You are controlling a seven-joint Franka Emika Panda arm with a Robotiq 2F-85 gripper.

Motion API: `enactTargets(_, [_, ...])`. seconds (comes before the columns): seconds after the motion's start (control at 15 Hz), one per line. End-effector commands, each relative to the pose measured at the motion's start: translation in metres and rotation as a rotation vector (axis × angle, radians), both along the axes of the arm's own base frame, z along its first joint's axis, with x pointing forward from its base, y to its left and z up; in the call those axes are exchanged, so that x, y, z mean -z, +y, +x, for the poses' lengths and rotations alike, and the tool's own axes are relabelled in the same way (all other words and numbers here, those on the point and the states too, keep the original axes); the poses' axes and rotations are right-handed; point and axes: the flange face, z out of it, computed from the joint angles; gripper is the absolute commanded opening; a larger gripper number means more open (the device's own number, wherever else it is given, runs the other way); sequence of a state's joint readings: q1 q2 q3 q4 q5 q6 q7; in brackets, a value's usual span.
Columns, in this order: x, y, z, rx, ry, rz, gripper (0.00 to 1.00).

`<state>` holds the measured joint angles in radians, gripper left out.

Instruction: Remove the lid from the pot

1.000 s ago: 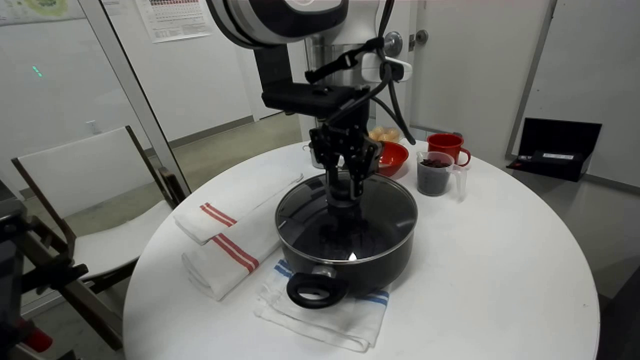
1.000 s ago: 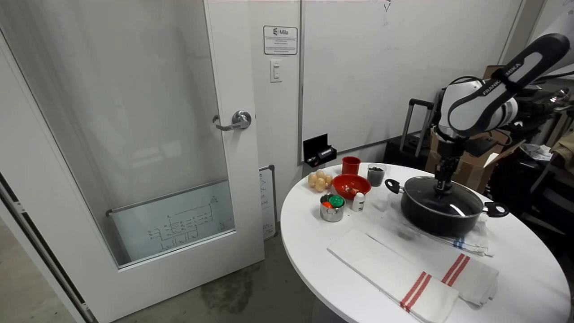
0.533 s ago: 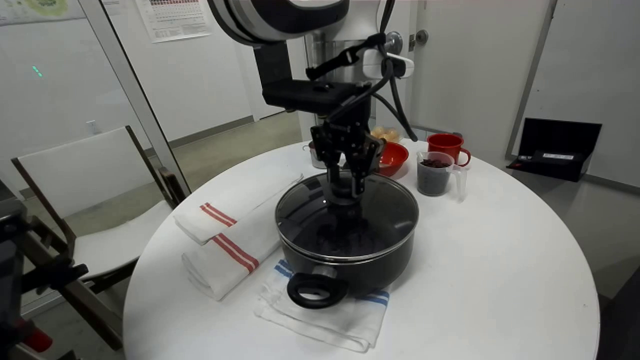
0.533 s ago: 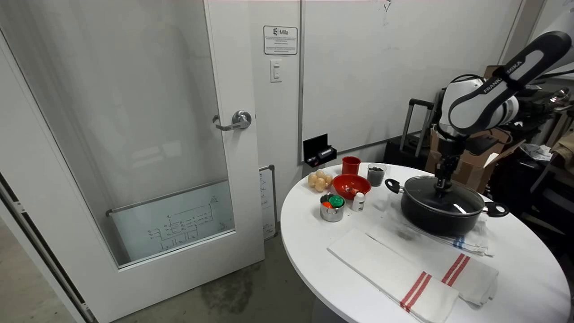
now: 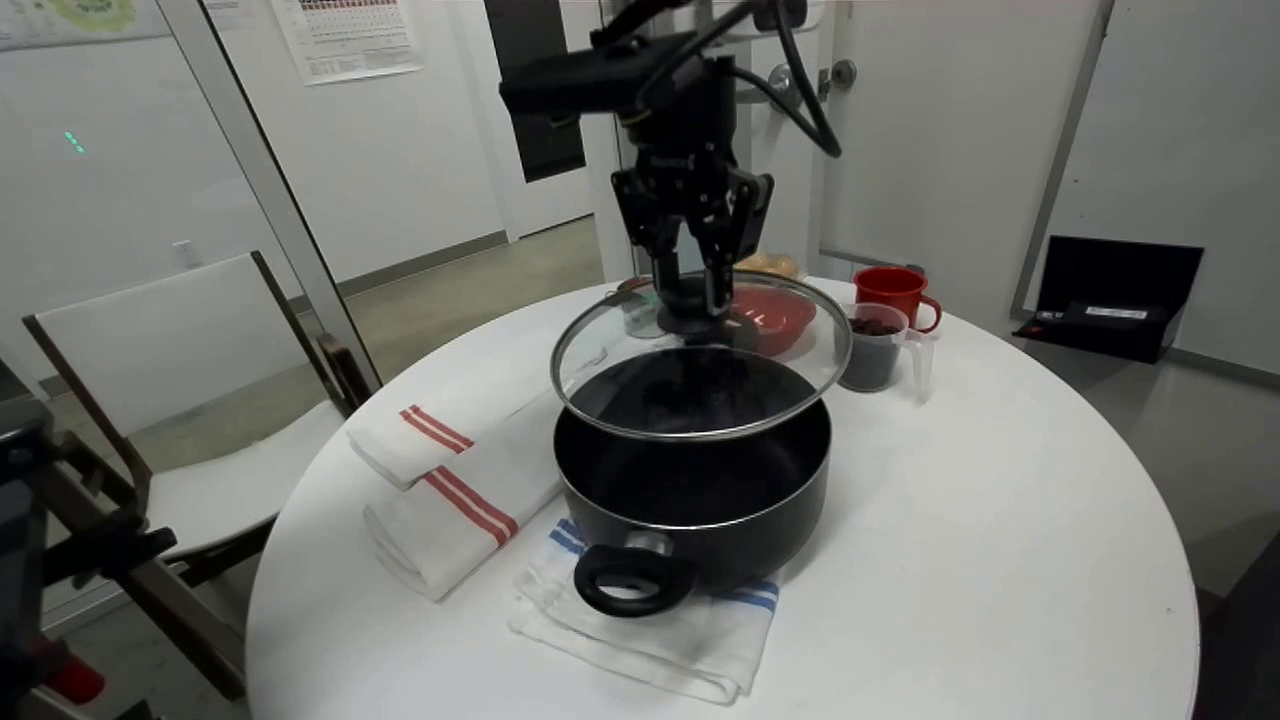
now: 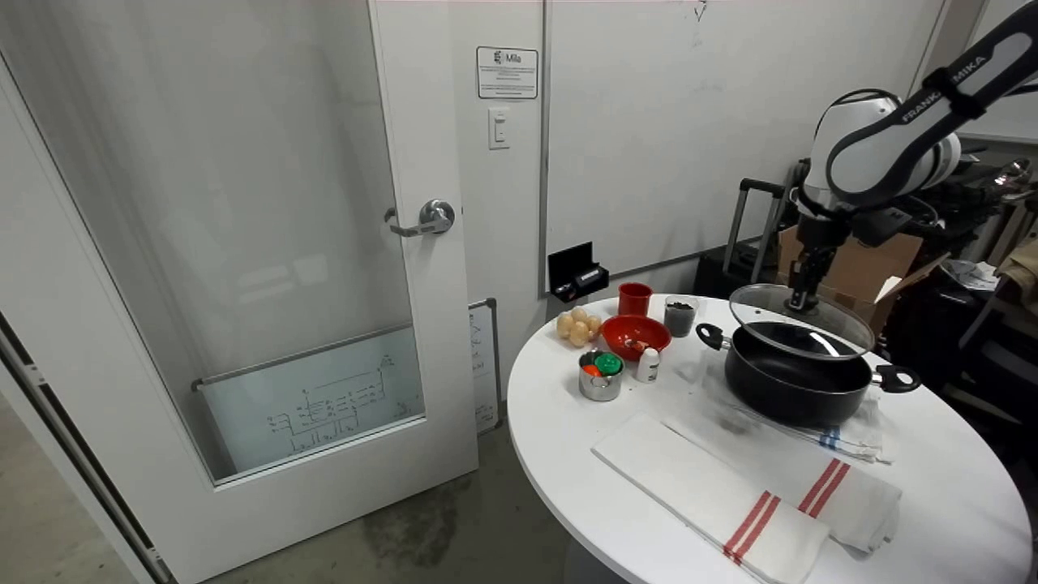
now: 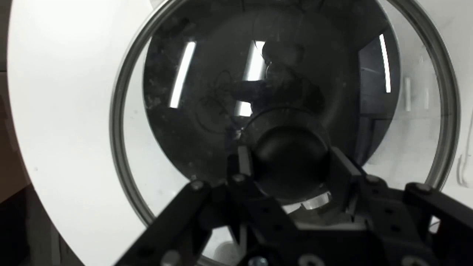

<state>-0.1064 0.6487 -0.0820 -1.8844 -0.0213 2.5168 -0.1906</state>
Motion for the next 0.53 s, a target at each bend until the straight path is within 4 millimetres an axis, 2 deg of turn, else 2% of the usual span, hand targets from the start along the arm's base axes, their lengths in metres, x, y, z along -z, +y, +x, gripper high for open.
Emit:
enactTargets(0.0, [-0.032,0.027,-0.004,-0.042,-0.033,-0.026,0.25])
enactTargets(0.27, [-0.037,0.075,0.006,-0.121,-0.045,-0.037,0.25])
enactTargets(0.47, [-0.029,0.119,0.010,-0.192,-0.036,-0.050,0.25])
